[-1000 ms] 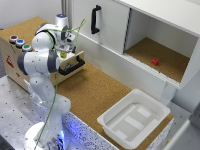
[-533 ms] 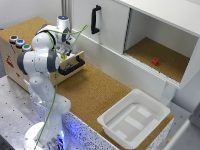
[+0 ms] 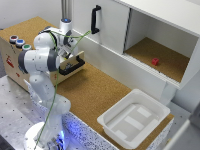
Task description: Grasp the yellow block and rotate it right
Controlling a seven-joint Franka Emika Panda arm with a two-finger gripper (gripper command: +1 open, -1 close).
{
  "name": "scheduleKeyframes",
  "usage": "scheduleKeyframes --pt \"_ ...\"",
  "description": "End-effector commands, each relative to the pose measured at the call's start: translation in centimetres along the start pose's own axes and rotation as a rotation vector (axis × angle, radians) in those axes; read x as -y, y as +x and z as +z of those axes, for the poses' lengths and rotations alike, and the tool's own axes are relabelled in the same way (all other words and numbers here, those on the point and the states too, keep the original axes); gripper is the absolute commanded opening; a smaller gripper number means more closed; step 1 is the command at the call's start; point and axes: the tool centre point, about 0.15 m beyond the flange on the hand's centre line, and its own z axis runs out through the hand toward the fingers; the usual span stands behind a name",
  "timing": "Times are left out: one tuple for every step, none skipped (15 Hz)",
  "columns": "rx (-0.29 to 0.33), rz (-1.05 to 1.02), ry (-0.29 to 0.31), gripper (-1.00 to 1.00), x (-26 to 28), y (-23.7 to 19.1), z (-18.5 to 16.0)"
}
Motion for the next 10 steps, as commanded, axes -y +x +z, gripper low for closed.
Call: scheduleKeyframes --pt "0.006 -0.185 -0.001 1.0 3.1 -0.1 -3.1" --pt "-0.001 -0.185 -0.006 1.0 2.8 -1.0 -4.2" --pt "-0.02 -0.179 0.017 1.0 2.2 -1.9 -5.2" --pt "-0.045 -0.203 0.025 1.0 1.9 -2.6 -6.2" --pt "-0.068 -0.212 0.029 1.0 1.8 -3.4 -7.1" --pt "-0.076 -0.233 0.032 1.0 1.8 -3.8 -7.7" --pt "-0.089 -0.305 0.023 1.0 2.2 -4.2 -8.6" --pt "-0.088 -0.374 -0.002 1.0 2.8 -4.6 -9.4" --pt "-0.068 -0.476 0.008 1.0 3.3 -4.7 -9.7" --pt "-0.047 -0.607 0.039 1.0 3.9 -4.8 -9.8"
